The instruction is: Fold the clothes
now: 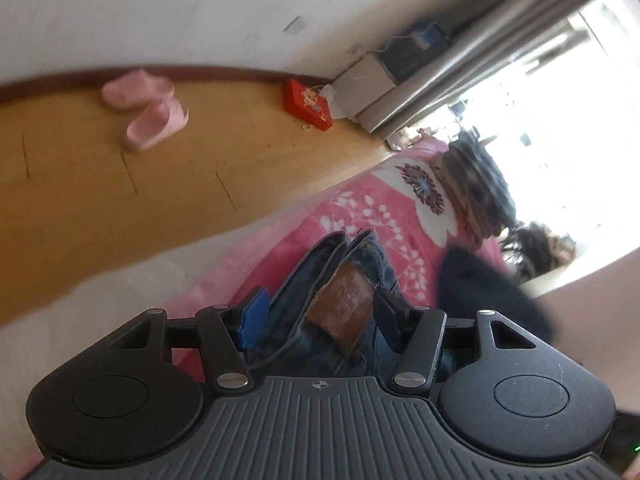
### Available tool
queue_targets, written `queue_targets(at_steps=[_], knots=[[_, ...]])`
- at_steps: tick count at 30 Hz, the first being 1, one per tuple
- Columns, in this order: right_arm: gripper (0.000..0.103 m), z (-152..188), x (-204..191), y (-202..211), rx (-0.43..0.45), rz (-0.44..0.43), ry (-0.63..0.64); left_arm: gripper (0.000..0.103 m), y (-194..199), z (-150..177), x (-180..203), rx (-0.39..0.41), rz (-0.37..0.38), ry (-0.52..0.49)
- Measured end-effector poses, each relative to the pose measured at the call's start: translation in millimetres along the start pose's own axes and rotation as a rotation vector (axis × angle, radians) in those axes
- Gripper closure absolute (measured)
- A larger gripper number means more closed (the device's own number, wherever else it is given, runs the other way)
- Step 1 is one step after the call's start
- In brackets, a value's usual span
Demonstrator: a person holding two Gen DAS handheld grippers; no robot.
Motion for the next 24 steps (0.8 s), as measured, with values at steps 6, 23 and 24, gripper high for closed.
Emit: queue_targets(at_steps=[6,23,24], knots=[[0.094,17.0,-37.3,-27.0,-0.049,0.096,0.198,0.044,-0.4,-7.1,-19.4,-0.042,0.16,0.133],[0.063,32.2,-61.3,-24.3,-0.203,-0.022,0.415,0.042,0.8,-1.1,-21.2,-0.096,0.141,0.07],[0.063,31.1,-58.3,-19.6,-0.189,-0.008,0.402,0.043,1.7,-0.8,-22.2,-0.088,0.124,0.065]])
Point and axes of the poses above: each gripper's, at about its wrist camera, not at the fingertips, and y roughly against the way its jaws point, x to its right, z to its underside, the point moved 2 cm from there along -y, roughly the way its jaws point, and after that the axes turned 13 degrees about -x, right-handed, at the moved point
